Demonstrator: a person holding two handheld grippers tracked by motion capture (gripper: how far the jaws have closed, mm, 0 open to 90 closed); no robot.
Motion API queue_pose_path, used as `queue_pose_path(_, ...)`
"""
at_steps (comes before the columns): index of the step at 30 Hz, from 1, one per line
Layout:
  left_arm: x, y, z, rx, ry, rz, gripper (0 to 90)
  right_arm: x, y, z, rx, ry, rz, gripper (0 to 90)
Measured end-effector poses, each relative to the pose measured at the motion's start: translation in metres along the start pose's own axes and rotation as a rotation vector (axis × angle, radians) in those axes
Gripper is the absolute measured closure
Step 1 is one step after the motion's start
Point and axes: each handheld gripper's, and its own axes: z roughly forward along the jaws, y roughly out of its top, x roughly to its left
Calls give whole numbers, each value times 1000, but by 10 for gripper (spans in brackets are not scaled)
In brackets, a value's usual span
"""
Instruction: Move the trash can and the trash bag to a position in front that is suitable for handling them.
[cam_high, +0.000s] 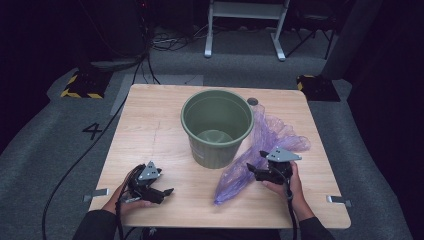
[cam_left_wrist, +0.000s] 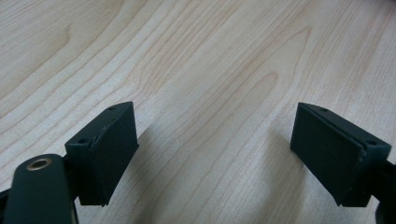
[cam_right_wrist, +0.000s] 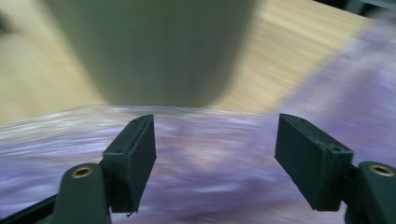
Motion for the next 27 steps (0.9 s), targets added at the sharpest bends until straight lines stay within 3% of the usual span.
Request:
queue_pose_path(1, 0, 0, 0, 0, 0, 0, 143, 0, 0, 0, 0, 0, 0, 265)
queue_pose_path(2, 0, 0, 0, 0, 0, 0, 143, -4, 0, 1, 10, -29, 1, 241)
queue_pose_path(3, 0, 0, 0, 0, 0, 0, 143, -13, -2, 3, 24, -43, 24, 232)
queue_pose_path(6, 0, 0, 0, 0, 0, 0, 143, -22, -3, 7, 61, -41, 51, 187)
queue_pose_path(9, 0, 0, 0, -1, -1, 1, 143, -30, -9, 13, 91, -11, 82, 189)
queue_pose_path(10, 0, 0, 0, -1, -1, 2, 143, -33, -12, 16, 109, 36, 85, 163)
queue_pose_path(11, 0, 0, 0, -1, -1, 1, 143, -33, -12, 16, 109, 36, 85, 163)
queue_pose_path(13, -1, 1, 1, -2, -5, 4, 144, -34, -13, 18, 95, 96, 94, 167)
queue_pose_path(14, -1, 1, 1, -1, -5, 6, 144, -36, -14, 17, 70, 105, 93, 177)
queue_pose_path(17, -1, 2, 2, -1, -10, 9, 143, -38, -15, 20, 83, 78, 87, 178)
queue_pose_path(21, -1, 4, 4, -1, -15, 12, 142, -38, -18, 28, 118, 65, 78, 206)
queue_pose_path(23, -1, 5, 5, 1, -15, 18, 141, -37, -18, 32, 133, 67, 58, 296)
queue_pose_path(24, -1, 5, 5, 1, -15, 18, 141, -37, -18, 32, 133, 67, 58, 296)
queue_pose_path(25, -1, 6, 6, 0, -18, 20, 141, -36, -17, 34, 135, 68, 57, 365)
queue_pose_path(26, -2, 7, 7, 1, -17, 18, 141, -36, -17, 34, 135, 68, 57, 365)
queue_pose_path(27, -2, 7, 8, -1, -20, 22, 141, -35, -18, 37, 141, 93, 44, 440)
